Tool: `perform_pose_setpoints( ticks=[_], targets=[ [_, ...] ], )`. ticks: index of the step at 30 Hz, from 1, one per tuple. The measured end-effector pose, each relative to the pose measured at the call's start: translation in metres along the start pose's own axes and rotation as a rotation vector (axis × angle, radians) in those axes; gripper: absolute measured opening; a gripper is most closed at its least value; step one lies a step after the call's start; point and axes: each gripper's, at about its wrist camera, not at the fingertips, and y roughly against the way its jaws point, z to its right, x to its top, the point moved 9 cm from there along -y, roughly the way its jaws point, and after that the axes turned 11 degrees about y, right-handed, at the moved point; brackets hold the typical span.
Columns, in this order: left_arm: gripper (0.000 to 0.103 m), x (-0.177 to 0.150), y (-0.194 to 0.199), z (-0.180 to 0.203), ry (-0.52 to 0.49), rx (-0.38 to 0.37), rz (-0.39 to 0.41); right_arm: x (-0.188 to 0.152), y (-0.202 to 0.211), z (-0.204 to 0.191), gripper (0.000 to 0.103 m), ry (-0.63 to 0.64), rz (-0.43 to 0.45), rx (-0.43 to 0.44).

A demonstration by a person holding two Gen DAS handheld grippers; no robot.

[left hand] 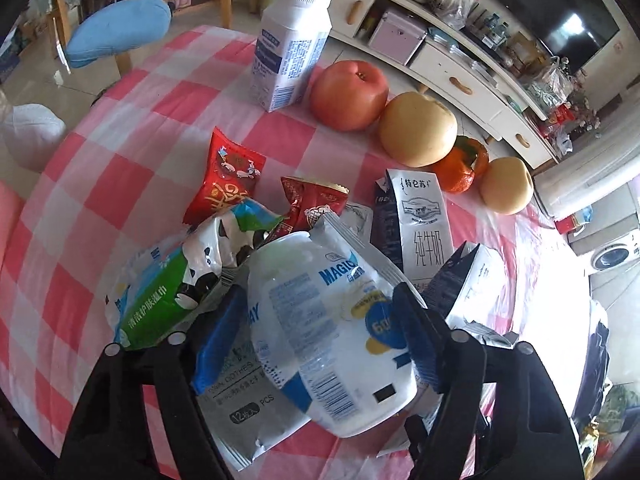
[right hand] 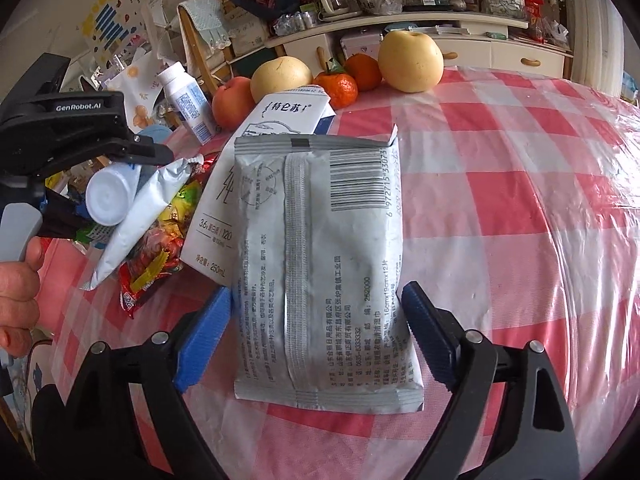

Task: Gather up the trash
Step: 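Grasp the white MAGIC wipes pack with the left gripper, then carry the wipes pack to the pink bucket and open the left gripper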

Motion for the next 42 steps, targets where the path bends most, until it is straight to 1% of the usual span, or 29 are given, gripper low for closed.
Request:
perform_pose_setpoints(
  ticks=[7,9,12,16,24,30,33,35,36,39,42],
  targets=[
    [0.07,-0.007,0.011,-0.009,0.017,-0.053,0.008,0.0,0.003,0.002,0.081,-0.002,0.013,0.001],
    [0.069,-0.011,0.017,-0.013,0.017,-0.07,0.005,0.0,0.005,0.004,0.078,-0.009,0.018,0.013],
    [0.069,-0.015,0.024,-0.017,0.008,-0.096,0.01,-0.003,0.007,0.005,0.077,-0.015,0.021,0.02],
    [0.069,-0.02,0.041,-0.027,0.002,-0.145,0.037,-0.005,0.011,0.003,0.073,-0.008,0.029,0.026],
    [0.069,-0.027,0.069,-0.052,-0.042,-0.219,0.113,-0.01,0.021,0.001,0.066,0.024,0.043,-0.015],
    [0.069,-0.015,0.087,-0.079,-0.077,-0.261,0.197,-0.012,0.039,-0.005,0.065,0.048,0.071,-0.051],
    [0.069,-0.006,0.096,-0.091,-0.078,-0.279,0.23,-0.005,0.056,-0.013,0.065,0.063,0.104,-0.072],
    [0.069,0.005,0.107,-0.102,-0.065,-0.308,0.254,0.002,0.07,-0.021,0.065,0.062,0.13,-0.079],
    [0.069,0.009,0.111,-0.106,-0.065,-0.308,0.267,0.005,0.076,-0.025,0.065,0.059,0.139,-0.078],
    [0.069,0.03,0.134,-0.133,-0.045,-0.306,0.334,0.022,0.093,-0.05,0.065,0.077,0.17,-0.068],
    [0.069,0.051,0.154,-0.163,-0.004,-0.284,0.394,0.045,0.1,-0.095,0.065,0.113,0.188,-0.007]
  ],
)
